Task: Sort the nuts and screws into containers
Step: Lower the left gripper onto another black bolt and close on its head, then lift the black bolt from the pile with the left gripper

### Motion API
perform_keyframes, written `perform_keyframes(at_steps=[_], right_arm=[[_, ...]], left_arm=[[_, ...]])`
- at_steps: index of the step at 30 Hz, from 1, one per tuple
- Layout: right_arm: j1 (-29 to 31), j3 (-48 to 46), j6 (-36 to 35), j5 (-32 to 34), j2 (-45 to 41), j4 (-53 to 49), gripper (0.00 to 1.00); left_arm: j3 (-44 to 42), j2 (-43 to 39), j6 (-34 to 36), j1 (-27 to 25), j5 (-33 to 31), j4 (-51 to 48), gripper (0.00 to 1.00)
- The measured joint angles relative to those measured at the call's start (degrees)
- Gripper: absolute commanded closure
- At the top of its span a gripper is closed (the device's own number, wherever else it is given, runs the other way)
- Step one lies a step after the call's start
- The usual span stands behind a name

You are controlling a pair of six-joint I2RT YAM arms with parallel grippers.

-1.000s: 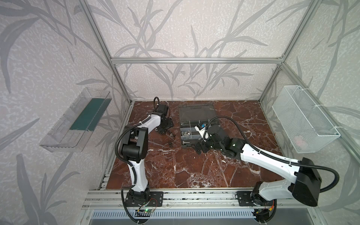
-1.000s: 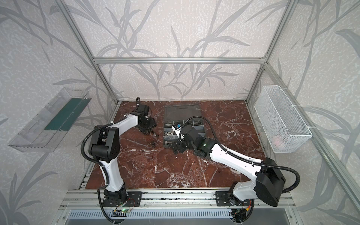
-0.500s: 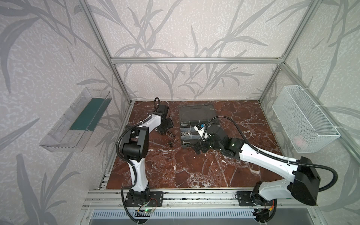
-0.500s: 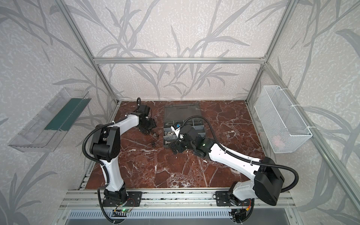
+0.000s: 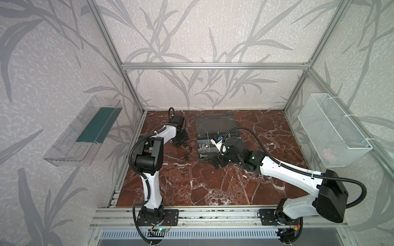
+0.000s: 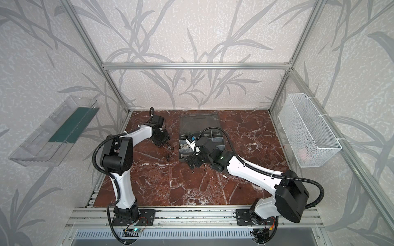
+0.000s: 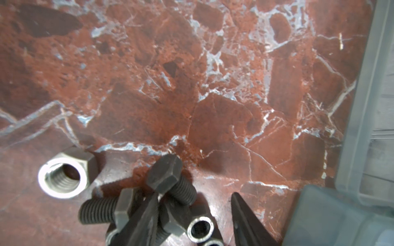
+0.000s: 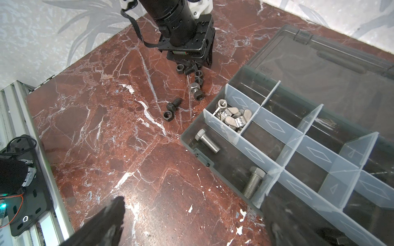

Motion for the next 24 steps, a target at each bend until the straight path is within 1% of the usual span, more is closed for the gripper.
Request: perform_keyframes(at_steps=[8,16,21,24], right_arm=[[-0.6,0.6,0.0,-1.0,0.4,0.0,0.01],[-1.6,0.6,-0.2,-2.1,0.9,0.0,0.01],[-4.2,0.7,0.9,-4.1,1.7,0.5,0.01],[-5.5,0.7,1.7,-5.1,2.4,1.0,0.01]], left_arm=[[3.8,3.1,0.5,0.4,-1.5,-0.5,0.53],[7.6,5.7,1.7,0.5,-2.7,-1.7,0.62],[7.5,5.9,2.2,0.6,-3.0,-1.6,0.64],[5.7,4.9,2.6,0.5,-3.2,-0.2,0.64]])
